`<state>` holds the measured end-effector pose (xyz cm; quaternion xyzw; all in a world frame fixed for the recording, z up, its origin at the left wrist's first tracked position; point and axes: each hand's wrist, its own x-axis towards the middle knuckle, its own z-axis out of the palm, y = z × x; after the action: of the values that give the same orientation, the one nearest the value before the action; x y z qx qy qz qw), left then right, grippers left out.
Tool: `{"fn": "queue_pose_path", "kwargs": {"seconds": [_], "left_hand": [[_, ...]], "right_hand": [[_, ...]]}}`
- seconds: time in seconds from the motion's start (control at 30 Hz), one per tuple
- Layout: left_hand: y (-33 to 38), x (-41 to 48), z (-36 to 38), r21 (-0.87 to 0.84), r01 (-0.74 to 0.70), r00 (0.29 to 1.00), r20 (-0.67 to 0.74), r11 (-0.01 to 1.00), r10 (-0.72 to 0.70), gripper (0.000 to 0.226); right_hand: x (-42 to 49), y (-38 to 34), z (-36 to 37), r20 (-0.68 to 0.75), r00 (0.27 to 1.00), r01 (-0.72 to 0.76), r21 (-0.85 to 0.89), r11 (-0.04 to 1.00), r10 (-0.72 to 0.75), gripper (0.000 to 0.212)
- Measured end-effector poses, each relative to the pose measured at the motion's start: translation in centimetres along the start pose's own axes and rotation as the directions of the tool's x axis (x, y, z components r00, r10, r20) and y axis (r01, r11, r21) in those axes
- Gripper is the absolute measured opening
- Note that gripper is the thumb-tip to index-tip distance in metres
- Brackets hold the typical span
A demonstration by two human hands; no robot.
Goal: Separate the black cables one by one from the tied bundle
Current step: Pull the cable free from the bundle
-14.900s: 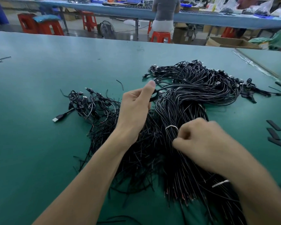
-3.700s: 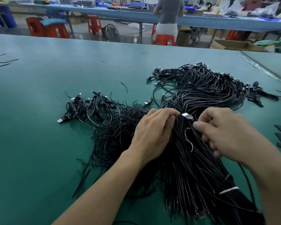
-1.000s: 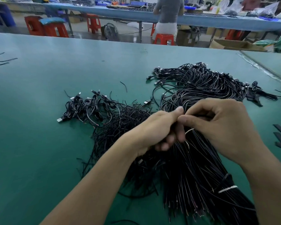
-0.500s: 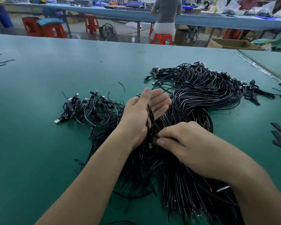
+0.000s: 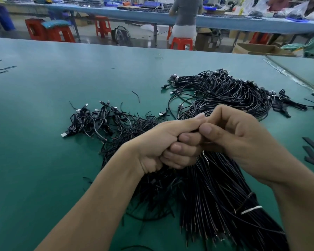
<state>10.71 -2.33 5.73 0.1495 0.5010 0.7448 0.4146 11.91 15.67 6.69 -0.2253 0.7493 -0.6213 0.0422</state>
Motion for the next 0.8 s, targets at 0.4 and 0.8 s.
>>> {"fn": "queue_pose_path", "kwargs": {"seconds": [0.4,0.8], "left_hand": [[-1.4,1.9,0.6,0.419,-0.025,0.840,-0.483,0.908,0.246,0.051],[-1.3,1.5,0.7,0.071,-0.107,0.971,-0.206,0.992,0.120,0.065]], "right_hand": [[0.1,1.0,0.3,-0.160,0.984,-0.013,-0.511,0.859,-0.080,0.019],[0.3,0.1,1.4,-0.286,0.938,0.106,-0.308,0.946,-0.198,0.016]]}}
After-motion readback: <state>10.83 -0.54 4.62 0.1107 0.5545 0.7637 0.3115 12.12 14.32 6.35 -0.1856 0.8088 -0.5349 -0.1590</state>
